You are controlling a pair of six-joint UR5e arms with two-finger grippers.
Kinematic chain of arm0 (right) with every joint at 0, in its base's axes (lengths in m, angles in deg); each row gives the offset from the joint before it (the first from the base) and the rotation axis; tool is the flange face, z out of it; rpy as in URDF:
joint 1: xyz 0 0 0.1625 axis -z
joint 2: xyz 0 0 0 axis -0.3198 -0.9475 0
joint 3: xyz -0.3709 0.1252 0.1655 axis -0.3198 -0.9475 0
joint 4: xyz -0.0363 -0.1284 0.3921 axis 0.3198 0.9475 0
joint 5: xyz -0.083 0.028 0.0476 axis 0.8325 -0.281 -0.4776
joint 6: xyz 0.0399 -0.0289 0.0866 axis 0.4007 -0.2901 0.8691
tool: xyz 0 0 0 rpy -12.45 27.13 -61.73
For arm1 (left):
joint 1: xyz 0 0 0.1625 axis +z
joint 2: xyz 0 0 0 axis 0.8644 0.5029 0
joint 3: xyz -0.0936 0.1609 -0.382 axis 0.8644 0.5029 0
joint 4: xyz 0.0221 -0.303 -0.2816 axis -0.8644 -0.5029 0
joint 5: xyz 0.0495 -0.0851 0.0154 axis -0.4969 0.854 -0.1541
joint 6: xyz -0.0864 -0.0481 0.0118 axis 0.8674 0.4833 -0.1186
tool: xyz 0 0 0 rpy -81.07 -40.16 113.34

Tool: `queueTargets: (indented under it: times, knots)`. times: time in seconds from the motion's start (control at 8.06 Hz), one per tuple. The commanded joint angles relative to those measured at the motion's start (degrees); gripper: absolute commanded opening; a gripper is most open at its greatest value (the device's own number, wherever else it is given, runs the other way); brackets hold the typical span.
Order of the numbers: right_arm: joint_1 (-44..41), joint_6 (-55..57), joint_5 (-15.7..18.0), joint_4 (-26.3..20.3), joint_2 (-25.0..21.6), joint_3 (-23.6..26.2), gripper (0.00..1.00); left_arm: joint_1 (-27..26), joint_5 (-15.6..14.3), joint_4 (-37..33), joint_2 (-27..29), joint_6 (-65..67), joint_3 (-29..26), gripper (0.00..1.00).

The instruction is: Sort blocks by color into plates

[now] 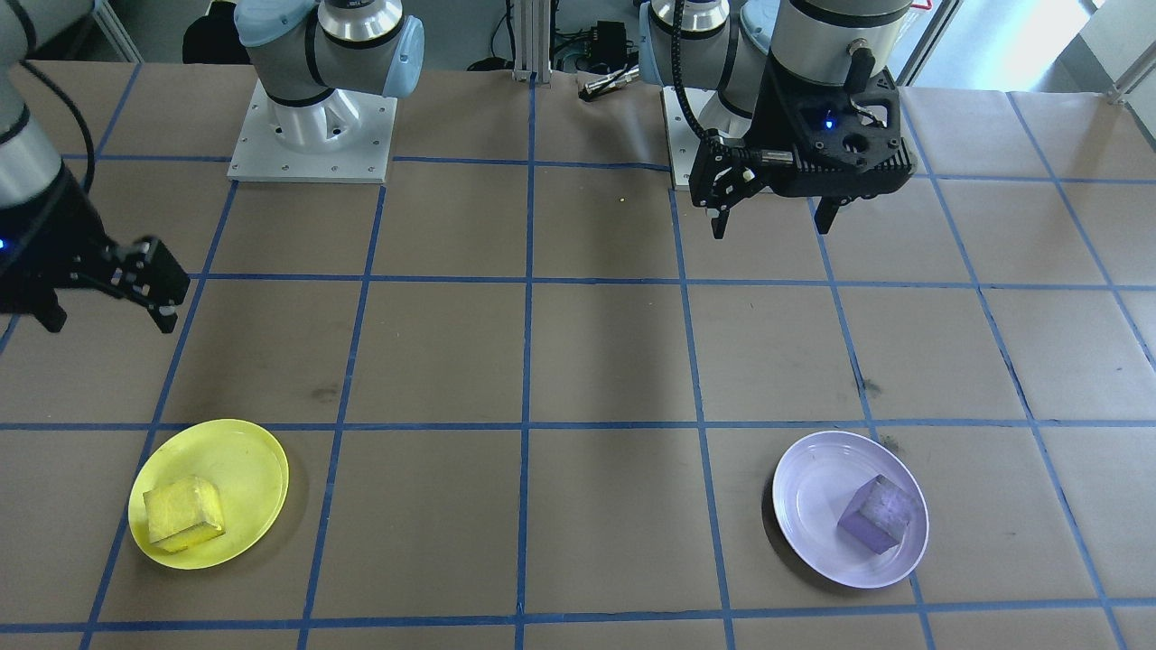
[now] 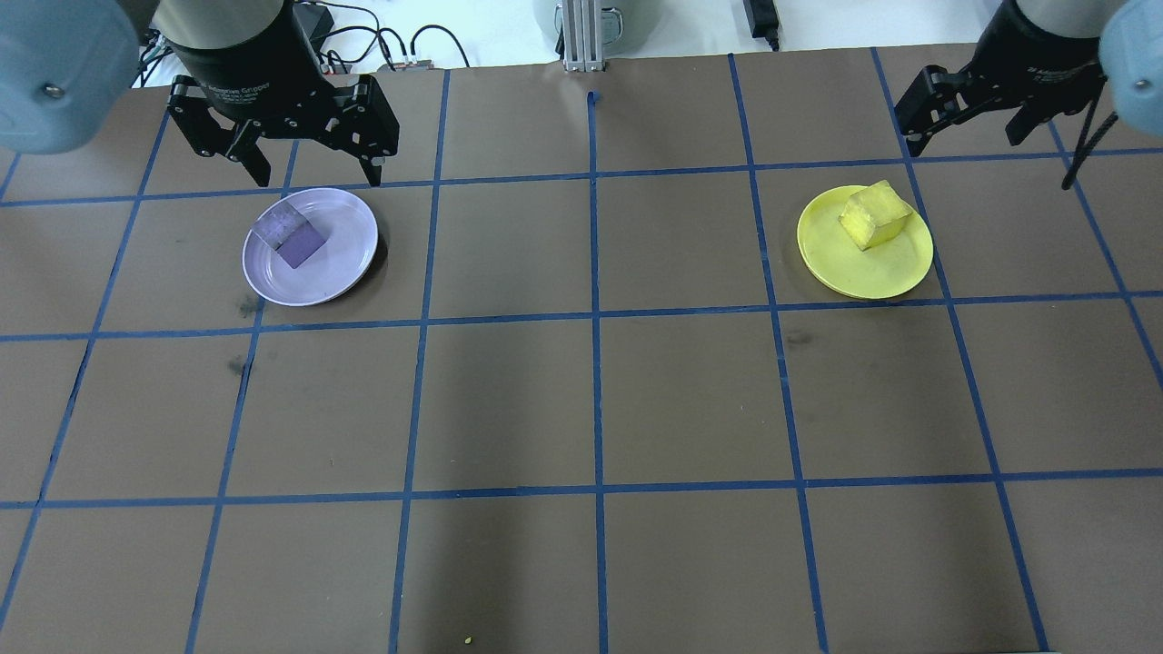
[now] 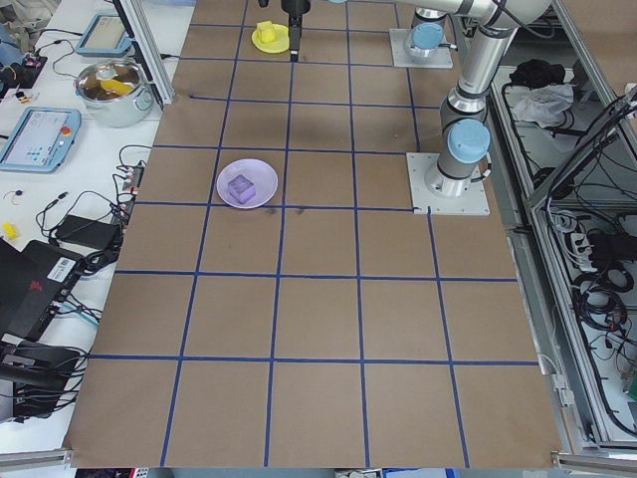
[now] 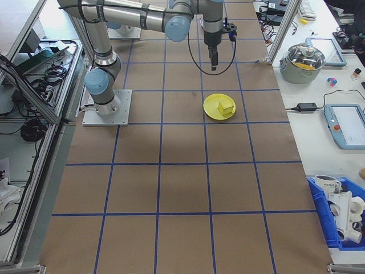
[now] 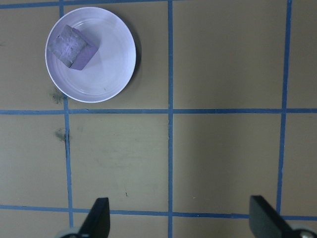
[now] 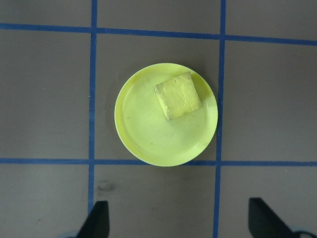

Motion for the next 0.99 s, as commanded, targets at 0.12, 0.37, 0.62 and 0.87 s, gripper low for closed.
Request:
queueTargets:
  times: [0.12,0.37,0.62,0.87]
  knots:
    - [-1.4,6.9,-4.4,-6.8,-9.4,0.0,1.00,0.1,0.0,0.1,0.0,0.0,-0.1,1.00]
    - [-3.1,6.8,-4.6,-6.9,-9.3,0.5,1.00,0.1,0.1,0.1,0.0,0.0,-0.1,1.00]
    - [-4.5,5.7,-3.8,-6.9,-9.2,0.8,1.00,0.1,0.0,0.1,0.0,0.0,0.0,1.00]
    - [-4.5,5.6,-3.8,-6.9,-8.8,0.9,1.00,0.1,0.1,0.1,0.0,0.0,-0.1,1.00]
